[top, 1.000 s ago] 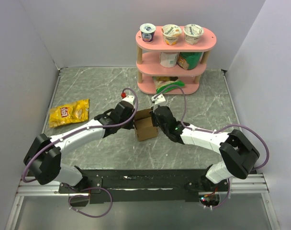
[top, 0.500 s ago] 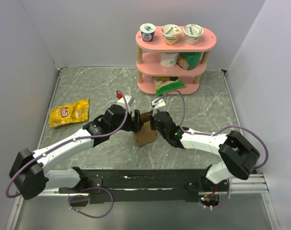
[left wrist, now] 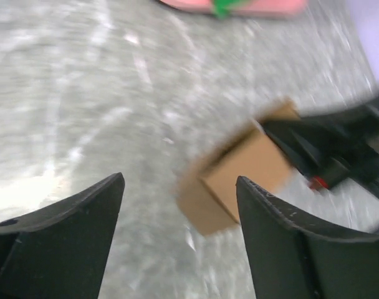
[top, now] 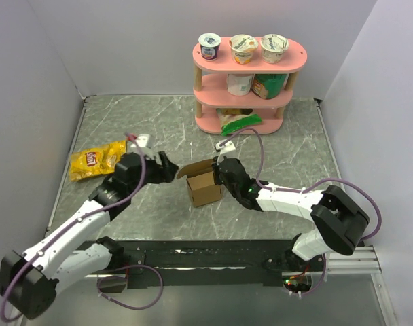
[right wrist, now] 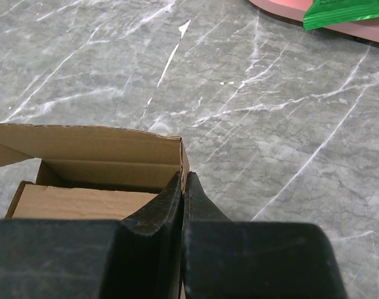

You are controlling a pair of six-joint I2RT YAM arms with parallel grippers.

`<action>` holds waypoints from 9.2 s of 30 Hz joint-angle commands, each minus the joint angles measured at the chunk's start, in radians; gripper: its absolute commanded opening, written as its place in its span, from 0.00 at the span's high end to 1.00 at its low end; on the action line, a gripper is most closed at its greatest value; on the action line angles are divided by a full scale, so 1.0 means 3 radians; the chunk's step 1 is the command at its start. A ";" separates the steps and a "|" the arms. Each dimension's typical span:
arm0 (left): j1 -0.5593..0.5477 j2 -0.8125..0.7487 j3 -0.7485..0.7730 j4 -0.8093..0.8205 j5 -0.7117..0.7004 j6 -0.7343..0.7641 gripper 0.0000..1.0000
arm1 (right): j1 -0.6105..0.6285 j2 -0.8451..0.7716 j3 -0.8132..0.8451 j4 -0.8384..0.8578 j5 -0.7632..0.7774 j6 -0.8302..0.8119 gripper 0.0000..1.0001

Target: Fold the paper box

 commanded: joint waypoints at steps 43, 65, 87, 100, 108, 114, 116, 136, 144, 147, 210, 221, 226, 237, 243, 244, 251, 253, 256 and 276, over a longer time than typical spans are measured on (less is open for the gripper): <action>-0.0062 0.0719 -0.0436 0.1131 0.0644 -0.0340 0.42 | 0.0040 0.0109 0.0016 -0.0260 0.0076 0.0274 1.00; -0.0190 0.0673 -0.0615 0.1525 0.0521 -0.0536 0.41 | 0.0035 0.0155 -0.0005 -0.0265 0.0117 0.0315 1.00; -0.0487 0.0259 -0.0825 0.1300 0.0215 0.0391 0.43 | 0.0025 -0.0003 -0.0388 0.0175 0.0061 0.0218 1.00; -0.0471 -0.0147 -0.0421 0.0860 -0.0021 -0.0039 0.43 | 0.0025 -0.0080 -0.0470 0.0165 0.0214 0.0315 1.00; -0.0476 0.0361 -0.0155 0.0829 0.0133 -0.0121 0.63 | 0.0030 -0.0095 -0.0444 0.0103 0.0245 0.0366 1.00; -0.0476 0.0468 -0.0226 0.0987 0.0220 -0.0177 0.65 | 0.0030 -0.0080 -0.0445 0.0124 0.0235 0.0361 1.00; -0.0476 0.0519 -0.0257 0.1028 0.0245 -0.0182 0.65 | 0.0035 -0.0075 -0.0450 0.0139 0.0240 0.0366 1.00; -0.0476 0.0714 -0.0579 0.1591 0.0552 -0.0340 0.68 | 0.0035 -0.0054 -0.0491 0.0195 0.0240 0.0356 1.00; -0.0482 0.0489 -0.0732 0.1474 0.0481 -0.0280 0.66 | 0.0035 -0.0075 -0.0690 0.0496 0.0230 0.0336 1.00; -0.0482 0.0362 -0.0814 0.1453 0.0572 -0.0213 0.64 | 0.0030 -0.0085 -0.0787 0.0665 0.0245 0.0320 1.00; -0.1074 0.1220 -0.0723 0.2916 -0.0398 0.1020 0.87 | 0.0071 0.0012 -0.0813 0.0794 0.0378 0.0305 1.00; -0.1402 0.1501 -0.0493 0.2568 -0.1381 0.0672 0.93 | 0.0096 -0.0008 -0.0807 0.0778 0.0393 0.0315 1.00; -0.1427 0.1471 -0.0441 0.2465 -0.1590 0.0519 0.94 | 0.0096 -0.0111 -0.0910 0.0840 0.0414 0.0320 1.00; -0.1764 0.1639 -0.0625 0.2747 -0.1968 0.0320 0.97 | 0.0106 -0.0039 -0.0864 0.0829 0.0409 0.0366 1.00; -0.1994 0.1757 -0.0610 0.2629 -0.2392 0.0084 0.96 | 0.0106 -0.0008 -0.0843 0.0819 0.0424 0.0382 1.00; -0.2020 0.1782 -0.0605 0.2629 -0.2419 0.0079 0.95 | 0.0111 -0.0003 -0.0838 0.0829 0.0419 0.0377 1.00; -0.2036 0.1706 -0.0457 0.2486 -0.2266 0.0267 0.85 | 0.0106 -0.0161 -0.0869 0.0763 0.0373 0.0270 0.74; -0.2031 0.1701 -0.0441 0.2476 -0.2169 0.0400 0.84 | 0.0111 -0.0279 -0.0874 0.0712 0.0322 0.0223 0.57; -0.2031 0.1645 -0.0451 0.2476 -0.2061 0.0590 0.83 | 0.0111 -0.0493 -0.0900 0.0595 0.0286 0.0121 0.33; -0.1642 0.0965 -0.0482 0.2072 -0.0609 0.1096 0.35 | 0.0086 -0.2881 -0.1232 -0.0683 -0.1023 -0.0298 0.00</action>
